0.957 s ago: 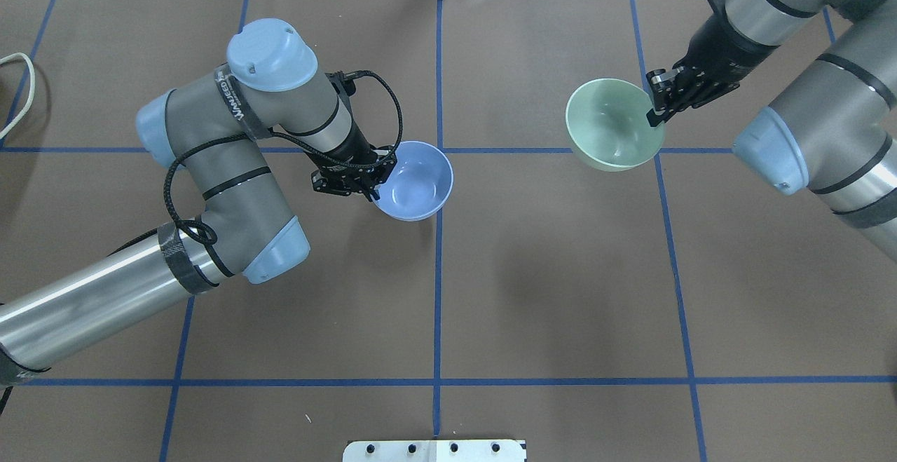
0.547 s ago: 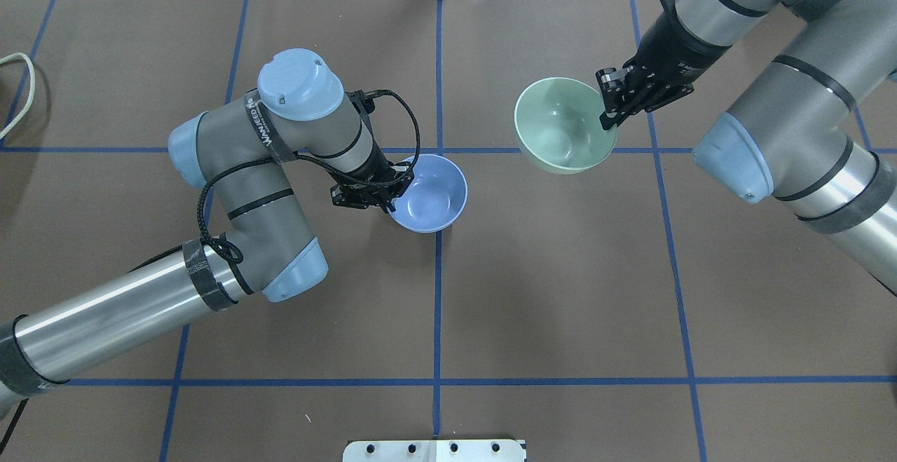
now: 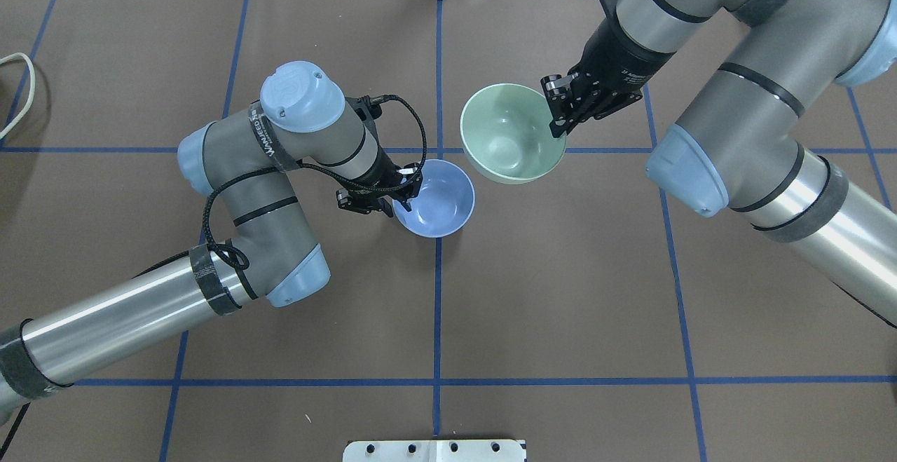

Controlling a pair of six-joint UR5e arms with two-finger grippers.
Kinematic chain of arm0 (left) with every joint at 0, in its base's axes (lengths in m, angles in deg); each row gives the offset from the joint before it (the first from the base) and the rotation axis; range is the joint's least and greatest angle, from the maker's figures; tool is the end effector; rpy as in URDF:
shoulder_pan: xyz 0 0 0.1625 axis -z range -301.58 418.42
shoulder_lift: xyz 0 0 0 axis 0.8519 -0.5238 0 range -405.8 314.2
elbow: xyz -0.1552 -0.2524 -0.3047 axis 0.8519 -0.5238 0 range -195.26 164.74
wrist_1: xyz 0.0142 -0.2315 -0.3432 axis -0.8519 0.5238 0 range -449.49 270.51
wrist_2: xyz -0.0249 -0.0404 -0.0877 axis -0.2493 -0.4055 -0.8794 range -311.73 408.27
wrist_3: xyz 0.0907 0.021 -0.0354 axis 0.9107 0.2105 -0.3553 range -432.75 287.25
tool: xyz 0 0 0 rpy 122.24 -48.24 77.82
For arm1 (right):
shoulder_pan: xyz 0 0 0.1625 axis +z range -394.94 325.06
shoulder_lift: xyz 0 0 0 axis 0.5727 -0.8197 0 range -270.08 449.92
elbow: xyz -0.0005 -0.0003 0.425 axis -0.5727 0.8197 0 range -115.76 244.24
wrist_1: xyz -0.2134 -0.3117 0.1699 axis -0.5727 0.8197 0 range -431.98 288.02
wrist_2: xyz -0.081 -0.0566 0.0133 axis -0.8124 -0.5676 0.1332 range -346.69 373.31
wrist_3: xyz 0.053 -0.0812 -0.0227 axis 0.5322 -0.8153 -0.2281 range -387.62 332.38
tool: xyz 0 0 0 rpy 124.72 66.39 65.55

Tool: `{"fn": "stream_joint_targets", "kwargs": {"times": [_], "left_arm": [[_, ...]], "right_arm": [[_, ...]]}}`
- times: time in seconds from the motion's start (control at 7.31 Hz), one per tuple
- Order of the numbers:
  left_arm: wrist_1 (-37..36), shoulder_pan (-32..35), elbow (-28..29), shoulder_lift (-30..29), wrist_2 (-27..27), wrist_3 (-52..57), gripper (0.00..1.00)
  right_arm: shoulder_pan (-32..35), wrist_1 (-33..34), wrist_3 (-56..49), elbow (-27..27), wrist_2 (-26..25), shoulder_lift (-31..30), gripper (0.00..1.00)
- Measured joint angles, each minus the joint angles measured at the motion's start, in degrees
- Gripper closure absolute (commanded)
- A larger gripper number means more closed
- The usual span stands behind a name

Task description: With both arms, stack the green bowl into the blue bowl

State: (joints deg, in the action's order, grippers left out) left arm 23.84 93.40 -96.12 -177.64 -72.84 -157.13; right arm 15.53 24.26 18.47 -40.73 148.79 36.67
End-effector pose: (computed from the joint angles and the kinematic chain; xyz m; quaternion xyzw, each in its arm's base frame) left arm 0.5593 -0.4913 0.2322 -0.0651 0.5066 -0.0937 0.8546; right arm -0.3446 -0.5154 0.1730 0.0193 -0.5038 -0.1005 0.8577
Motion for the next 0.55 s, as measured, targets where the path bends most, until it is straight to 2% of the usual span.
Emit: {"fn": "stream_joint_targets", "kwargs": {"times": [0.27, 0.55], "left_arm": [[1.2, 1.8, -0.4, 0.4, -0.7, 3.4, 0.21], [1.2, 7.1, -1.4, 2.3, -6.4, 8.2, 0.21]], "right_arm": [[-1.5, -0.1, 1.4, 1.0, -0.6, 2.1, 1.0], [-3.6, -0.5, 1.3, 3.5, -3.2, 4.1, 1.0]]}}
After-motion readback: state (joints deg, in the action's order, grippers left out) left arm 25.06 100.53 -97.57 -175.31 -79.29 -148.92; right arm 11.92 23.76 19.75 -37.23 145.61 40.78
